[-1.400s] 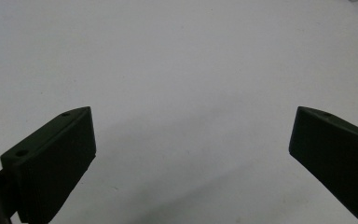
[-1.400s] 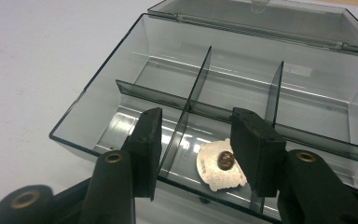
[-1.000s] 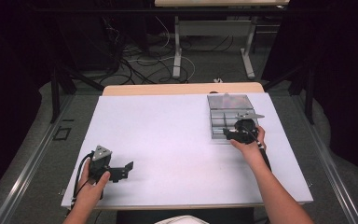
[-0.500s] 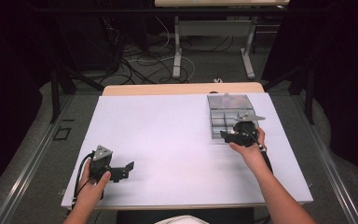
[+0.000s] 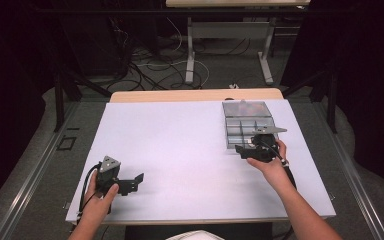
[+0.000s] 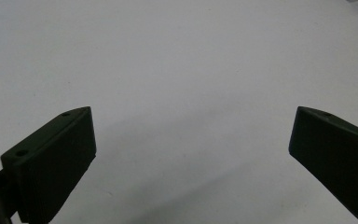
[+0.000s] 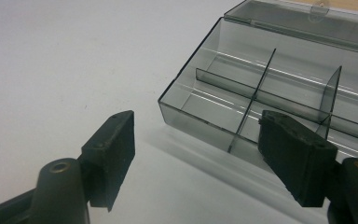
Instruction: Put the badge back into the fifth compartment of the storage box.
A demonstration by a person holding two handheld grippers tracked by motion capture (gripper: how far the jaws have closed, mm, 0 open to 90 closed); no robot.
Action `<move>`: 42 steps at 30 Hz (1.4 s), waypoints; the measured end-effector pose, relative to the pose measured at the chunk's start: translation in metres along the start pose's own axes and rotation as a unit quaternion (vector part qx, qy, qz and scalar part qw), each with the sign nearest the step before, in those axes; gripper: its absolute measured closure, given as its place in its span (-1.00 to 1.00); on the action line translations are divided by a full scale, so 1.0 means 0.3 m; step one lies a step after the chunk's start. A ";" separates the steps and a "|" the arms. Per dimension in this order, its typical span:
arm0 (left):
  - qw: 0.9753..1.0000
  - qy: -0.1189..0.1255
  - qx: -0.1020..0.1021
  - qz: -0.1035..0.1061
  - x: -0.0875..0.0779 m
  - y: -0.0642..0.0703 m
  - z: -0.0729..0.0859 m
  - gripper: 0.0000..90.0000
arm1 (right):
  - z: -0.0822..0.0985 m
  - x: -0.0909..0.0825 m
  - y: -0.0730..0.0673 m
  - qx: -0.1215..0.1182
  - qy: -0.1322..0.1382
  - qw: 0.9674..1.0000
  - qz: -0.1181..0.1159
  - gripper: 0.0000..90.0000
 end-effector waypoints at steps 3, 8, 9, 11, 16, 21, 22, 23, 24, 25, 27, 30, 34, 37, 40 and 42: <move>1.000 0.000 -0.003 0.002 0.000 0.000 0.001 -0.98 | 0.010 -0.007 -0.007 0.001 -0.003 1.000 -0.006 -0.45; 1.000 0.008 -0.005 -0.003 0.002 0.000 0.001 -0.98 | 0.027 -0.022 -0.016 -0.013 -0.008 1.000 -0.011 -0.54; 1.000 0.008 -0.005 -0.003 0.001 0.001 0.001 -0.98 | 0.030 -0.025 -0.020 -0.012 -0.009 1.000 -0.011 -0.56; 1.000 0.010 -0.005 -0.003 0.001 0.001 0.001 -0.98 | 0.037 -0.032 -0.026 -0.017 -0.011 1.000 -0.015 -0.60; 1.000 0.006 -0.006 -0.001 -0.001 0.000 0.002 -0.98 | 0.058 -0.046 -0.040 -0.020 -0.010 1.000 -0.020 -0.65; 1.000 0.006 -0.006 -0.002 -0.002 0.000 0.002 -0.98 | 0.083 -0.059 -0.050 -0.024 -0.011 0.999 -0.024 -0.67; 1.000 0.006 -0.006 -0.002 -0.002 0.000 0.002 -0.98 | 0.089 -0.063 -0.052 -0.024 -0.011 0.999 -0.022 -0.68; 1.000 0.007 -0.006 -0.002 -0.002 0.000 0.002 -0.98 | 0.094 -0.064 -0.053 -0.026 -0.010 0.999 -0.024 -0.68; 1.000 0.007 -0.006 -0.003 -0.001 0.000 0.002 -0.98 | 0.100 -0.067 -0.055 -0.026 -0.010 0.999 -0.025 -0.68; 1.000 0.006 -0.006 -0.002 -0.002 0.000 0.002 -0.98 | 0.105 -0.069 -0.057 -0.025 -0.008 0.999 -0.026 -0.68; 1.000 0.007 -0.006 -0.003 -0.001 0.000 0.002 -0.98 | 0.117 -0.073 -0.062 -0.021 -0.008 0.999 -0.028 -0.69; 1.000 0.004 -0.005 -0.002 -0.003 0.000 0.002 -0.98 | 0.134 -0.075 -0.063 -0.024 -0.009 0.999 -0.024 -0.69; 1.000 0.007 -0.003 -0.005 -0.002 -0.001 0.002 -0.98 | 0.159 -0.077 -0.066 -0.022 -0.011 0.999 -0.026 -0.69; 1.000 0.007 -0.005 -0.003 -0.002 0.000 0.002 -0.98 | 0.171 -0.079 -0.065 -0.020 -0.007 0.999 -0.026 -0.70; 1.000 0.006 -0.005 -0.002 -0.002 0.001 0.002 -0.98 | 0.181 -0.077 -0.064 -0.019 -0.002 0.999 -0.027 -0.71; 1.000 0.007 -0.005 -0.002 -0.002 0.001 0.002 -0.98 | 0.191 -0.075 -0.065 -0.019 -0.002 0.999 -0.028 -0.72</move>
Point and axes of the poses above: each handheld gripper's, and its own axes: x roughly forward along the jaws, z roughly out of its underside, y roughly to its right, the point moved 5 cm from there along x, roughly forward along the jaws, and after that the axes turned 9 degrees about -y, right-handed, at the moved point
